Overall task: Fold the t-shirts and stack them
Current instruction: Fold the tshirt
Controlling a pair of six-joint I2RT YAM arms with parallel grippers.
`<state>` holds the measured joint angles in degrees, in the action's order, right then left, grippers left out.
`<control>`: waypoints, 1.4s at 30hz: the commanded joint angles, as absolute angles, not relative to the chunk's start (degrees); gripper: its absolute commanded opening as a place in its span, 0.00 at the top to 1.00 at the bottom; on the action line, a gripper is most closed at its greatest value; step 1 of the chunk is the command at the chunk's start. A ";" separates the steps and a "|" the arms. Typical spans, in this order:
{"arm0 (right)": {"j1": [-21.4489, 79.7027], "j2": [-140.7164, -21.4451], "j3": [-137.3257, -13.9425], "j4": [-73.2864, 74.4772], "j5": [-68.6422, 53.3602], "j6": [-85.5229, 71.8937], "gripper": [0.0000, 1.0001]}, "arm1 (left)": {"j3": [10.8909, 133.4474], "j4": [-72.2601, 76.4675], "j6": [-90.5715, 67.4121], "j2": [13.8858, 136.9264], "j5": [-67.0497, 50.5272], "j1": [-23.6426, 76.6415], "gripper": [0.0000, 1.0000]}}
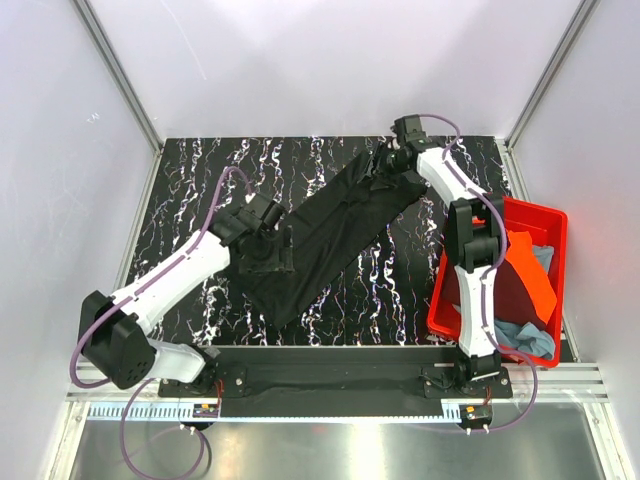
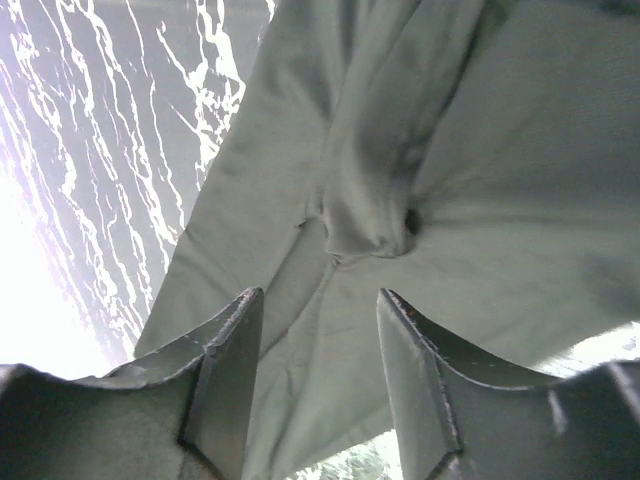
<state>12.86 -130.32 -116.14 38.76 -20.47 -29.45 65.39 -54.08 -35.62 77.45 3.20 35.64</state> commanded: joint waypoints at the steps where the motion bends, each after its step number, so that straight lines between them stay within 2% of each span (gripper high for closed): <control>1: 13.01 -133.06 -118.47 36.30 -22.94 -32.34 0.46 | 65.39 -54.32 -33.66 75.59 6.06 33.40 0.23; 3: 13.01 -134.46 -120.32 37.53 -21.89 -32.61 0.50 | 65.04 -53.88 -33.40 75.67 5.54 32.09 0.23; 10: 13.18 -137.90 -122.70 39.90 -19.86 -33.31 0.55 | 63.55 -52.83 -31.20 76.12 5.89 26.03 0.23; 14: 13.18 -138.51 -121.65 38.94 -19.25 -33.05 0.56 | 62.67 -51.50 -30.06 75.06 3.08 22.07 0.23; 24: 13.62 -140.01 -122.25 38.41 -19.25 -32.34 0.56 | 59.50 -50.45 -29.97 73.57 1.23 20.22 0.23; 35: 17.31 -146.77 -135.17 37.27 -23.46 -39.97 0.60 | 59.77 -50.98 -30.41 72.69 0.88 19.60 0.23; 42: 18.19 -149.76 -140.61 31.46 -26.98 -46.23 0.59 | 58.54 -50.72 -30.94 71.98 0.70 19.42 0.23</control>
